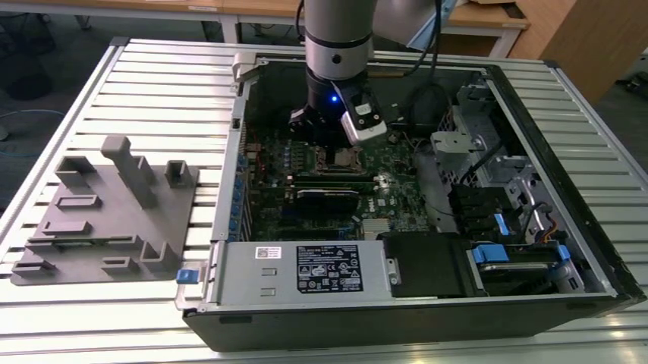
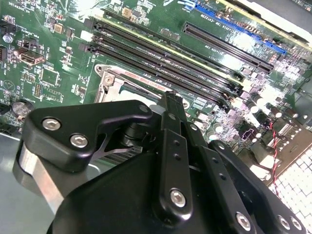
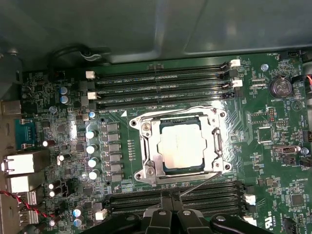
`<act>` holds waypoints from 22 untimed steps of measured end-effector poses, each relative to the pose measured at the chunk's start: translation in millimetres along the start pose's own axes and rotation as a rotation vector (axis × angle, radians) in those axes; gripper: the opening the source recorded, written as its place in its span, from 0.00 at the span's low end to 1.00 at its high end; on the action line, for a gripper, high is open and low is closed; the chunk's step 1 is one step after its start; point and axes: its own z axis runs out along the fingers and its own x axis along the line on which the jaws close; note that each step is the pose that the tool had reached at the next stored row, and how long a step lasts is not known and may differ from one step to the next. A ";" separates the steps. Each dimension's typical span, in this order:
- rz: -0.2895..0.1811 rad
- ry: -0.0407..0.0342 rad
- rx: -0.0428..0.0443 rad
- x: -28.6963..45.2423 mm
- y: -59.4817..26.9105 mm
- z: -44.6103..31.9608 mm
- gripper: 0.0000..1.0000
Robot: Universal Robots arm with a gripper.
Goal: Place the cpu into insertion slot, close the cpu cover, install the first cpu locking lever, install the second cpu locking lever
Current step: 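Install the second cpu locking lever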
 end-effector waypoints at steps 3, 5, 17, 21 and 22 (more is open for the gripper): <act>0.000 0.0000 0.0000 0.0 0.0 0.0 0.10; 0.000 0.0000 0.0000 0.0 0.0 0.1 0.10; 0.000 -0.0060 -0.0008 3.3 -0.5 15.4 0.10; 0.000 -0.0066 -0.0005 3.8 -0.7 17.3 0.10; 0.000 -0.0066 -0.0005 3.8 -0.7 17.3 0.10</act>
